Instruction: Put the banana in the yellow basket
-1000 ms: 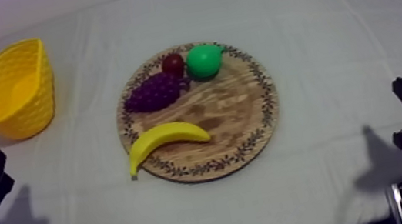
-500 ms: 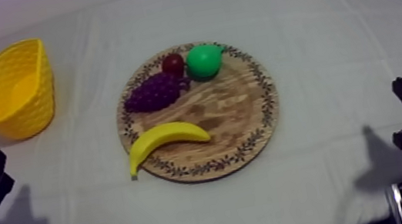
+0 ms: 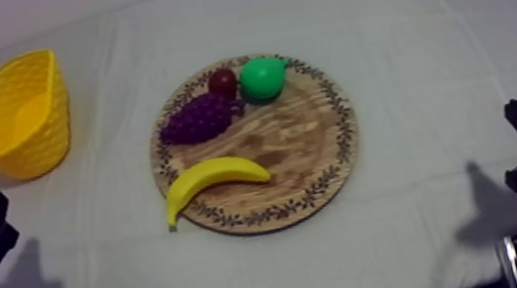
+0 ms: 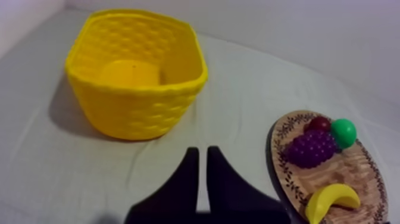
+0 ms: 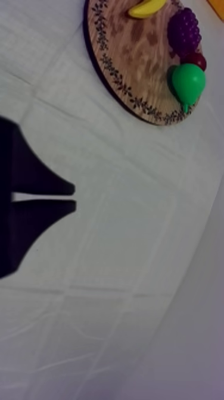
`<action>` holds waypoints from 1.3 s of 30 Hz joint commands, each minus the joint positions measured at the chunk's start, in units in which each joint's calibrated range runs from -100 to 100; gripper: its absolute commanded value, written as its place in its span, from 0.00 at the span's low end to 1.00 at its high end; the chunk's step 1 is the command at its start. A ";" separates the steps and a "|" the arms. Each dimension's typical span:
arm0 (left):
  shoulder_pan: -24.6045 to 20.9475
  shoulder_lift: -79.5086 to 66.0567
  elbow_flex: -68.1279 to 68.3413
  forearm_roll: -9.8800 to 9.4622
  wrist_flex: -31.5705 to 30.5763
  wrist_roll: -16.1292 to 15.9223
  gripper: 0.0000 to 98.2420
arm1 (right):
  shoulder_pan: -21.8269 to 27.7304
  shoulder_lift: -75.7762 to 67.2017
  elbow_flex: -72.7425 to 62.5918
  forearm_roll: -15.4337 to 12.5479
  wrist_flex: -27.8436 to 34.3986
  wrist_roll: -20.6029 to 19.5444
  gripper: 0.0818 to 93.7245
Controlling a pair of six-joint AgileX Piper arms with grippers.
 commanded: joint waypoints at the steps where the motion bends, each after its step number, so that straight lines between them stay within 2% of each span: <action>1: 0.37 0.27 0.12 0.02 -0.26 -0.80 0.10 | 0.00 -0.04 -0.03 -0.02 0.01 -0.02 0.00; 6: 0.68 3.87 -2.72 1.22 -1.14 -4.15 0.10 | 0.00 -0.04 -0.03 -0.02 0.01 -0.02 0.00; 13: 2.67 16.97 -21.64 1.73 1.06 -8.31 0.10 | 0.00 -0.04 -0.03 -0.02 0.01 -0.02 0.00; 19: 7.74 31.36 -43.55 -0.68 5.40 -10.41 0.10 | 0.00 -0.04 -0.03 -0.02 0.01 -0.02 0.00; 24: 13.52 43.98 -60.08 -3.15 10.45 -10.26 0.10 | 0.00 -0.04 -0.03 -0.02 0.01 -0.02 0.00; 31: 21.05 57.96 -73.60 -5.45 14.39 -11.26 0.11 | 0.00 -0.04 -0.03 -0.02 0.01 -0.02 0.00; 39: 26.03 69.18 -78.41 -4.71 17.91 -11.50 0.11 | 0.00 -0.04 -0.03 -0.02 0.01 -0.02 0.00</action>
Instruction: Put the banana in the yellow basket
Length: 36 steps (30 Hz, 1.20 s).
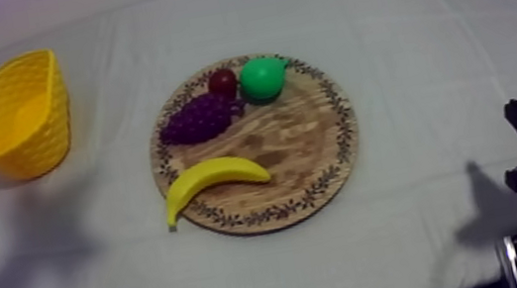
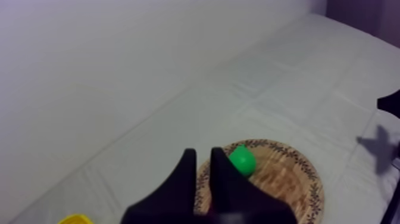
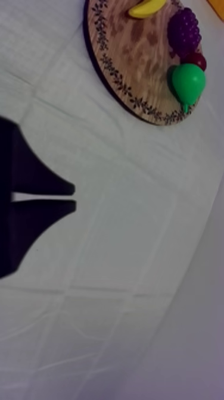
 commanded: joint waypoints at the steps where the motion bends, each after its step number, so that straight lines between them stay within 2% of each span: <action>1: 1.78 3.98 0.69 0.12 0.27 0.23 0.11 | 0.00 -0.04 -0.03 -0.02 -0.01 -0.02 0.00; 9: 4.96 9.13 9.46 1.37 -2.02 0.53 0.12 | 0.00 -0.04 -0.03 -0.02 -0.01 -0.02 0.00; 17: 5.93 11.15 19.42 1.21 -4.21 2.09 0.13 | 0.00 -0.04 -0.03 -0.02 -0.01 -0.02 0.00; 21: 6.00 12.42 23.46 0.31 -3.96 3.70 0.14 | 0.00 -0.04 -0.03 -0.02 -0.01 -0.02 0.00; 25: 6.67 14.51 26.19 -1.95 -3.35 4.47 0.15 | 0.00 -0.04 -0.03 -0.02 -0.01 -0.02 0.00; 29: 6.91 17.24 26.82 -5.01 -3.31 1.39 0.17 | 0.00 -0.04 -0.03 -0.02 -0.01 -0.02 0.00; 33: 5.34 19.95 25.45 -6.02 -4.07 -4.27 0.18 | 0.00 -0.04 -0.03 -0.02 -0.01 -0.02 0.00; 36: 4.03 21.79 24.40 -6.48 -5.30 -7.22 0.18 | 0.00 -0.04 -0.03 -0.02 -0.01 -0.02 0.00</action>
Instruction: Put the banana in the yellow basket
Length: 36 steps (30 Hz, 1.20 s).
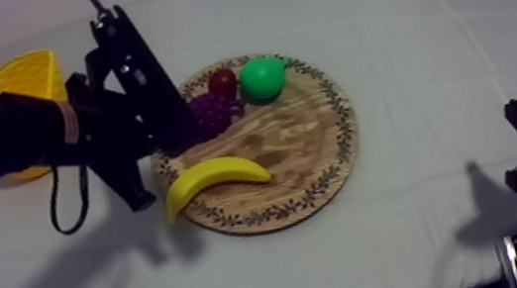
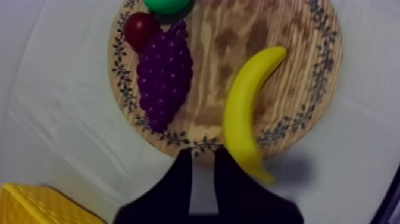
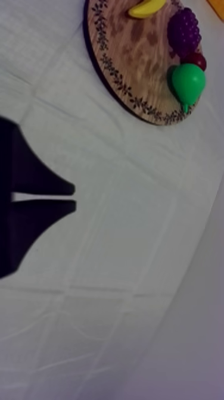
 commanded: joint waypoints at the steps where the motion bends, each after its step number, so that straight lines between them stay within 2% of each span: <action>1: -0.91 1.06 -0.69 -0.03 -0.74 -4.06 0.18 | 0.00 -0.04 -0.03 -0.02 -0.01 0.01 0.00; 9: 0.03 1.33 1.47 -2.34 -5.39 -2.62 0.18 | 0.00 -0.04 -0.03 -0.02 -0.01 0.01 0.00; 12: 1.07 0.85 5.63 -4.62 -8.90 -0.80 0.18 | 0.00 -0.04 -0.03 -0.02 -0.01 0.01 0.00; 17: 2.29 0.13 9.18 -6.18 -10.19 2.99 0.18 | 0.00 -0.04 -0.03 -0.02 -0.01 0.01 0.00; 19: 2.54 -0.08 9.64 -6.86 -10.02 4.96 0.26 | 0.00 -0.04 -0.03 -0.02 -0.01 0.01 0.00; 22: 2.86 -0.40 10.17 -7.31 -10.68 6.24 0.37 | 0.00 -0.04 -0.03 -0.02 -0.01 0.01 0.00; 27: 3.85 -0.87 10.43 -8.05 -9.32 8.21 0.69 | 0.00 -0.04 -0.03 -0.02 -0.01 0.01 0.00; 30: 3.91 -1.23 9.70 -7.91 -8.32 8.39 0.83 | 0.00 -0.04 -0.03 -0.02 -0.01 0.01 0.00; 32: 3.81 -1.56 9.08 -7.79 -8.07 8.43 0.87 | 0.00 -0.04 -0.03 -0.02 -0.01 0.01 0.00; 36: 3.65 -1.66 8.87 -7.77 -7.66 8.88 0.90 | 0.00 -0.04 -0.03 -0.02 -0.01 0.01 0.00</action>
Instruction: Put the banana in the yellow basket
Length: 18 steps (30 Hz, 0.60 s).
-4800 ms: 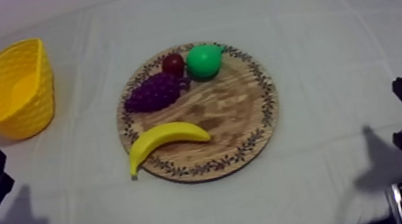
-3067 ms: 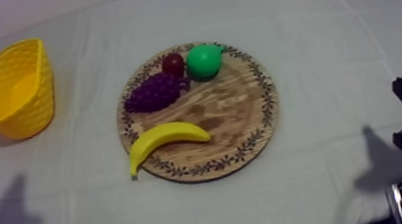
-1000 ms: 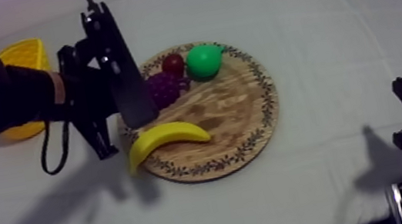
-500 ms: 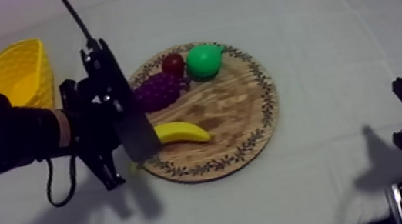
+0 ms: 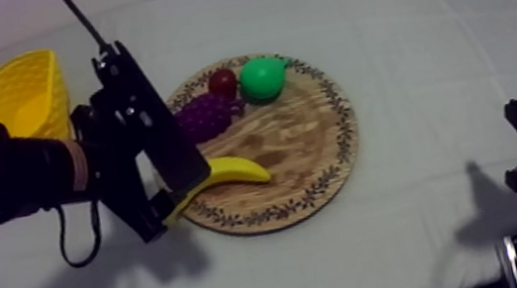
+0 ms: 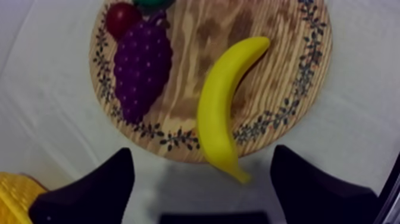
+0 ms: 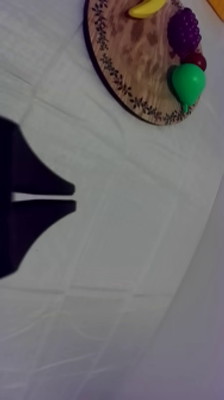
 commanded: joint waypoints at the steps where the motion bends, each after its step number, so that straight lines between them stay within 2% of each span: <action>1: -0.12 0.33 0.16 0.00 -0.03 0.27 0.90 | 0.00 -0.04 -0.03 -0.02 -0.01 0.01 0.00; 11: 0.06 9.28 -3.53 -0.79 -1.78 2.06 0.77 | 0.00 -0.04 -0.03 -0.02 -0.01 0.01 0.00; 15: 0.06 14.72 -6.62 -0.75 -0.39 3.46 0.71 | 0.00 -0.04 -0.03 -0.02 -0.01 0.01 0.00; 18: -0.07 18.88 -9.59 0.02 1.78 3.41 0.67 | 0.00 -0.04 -0.03 -0.02 -0.01 0.01 0.00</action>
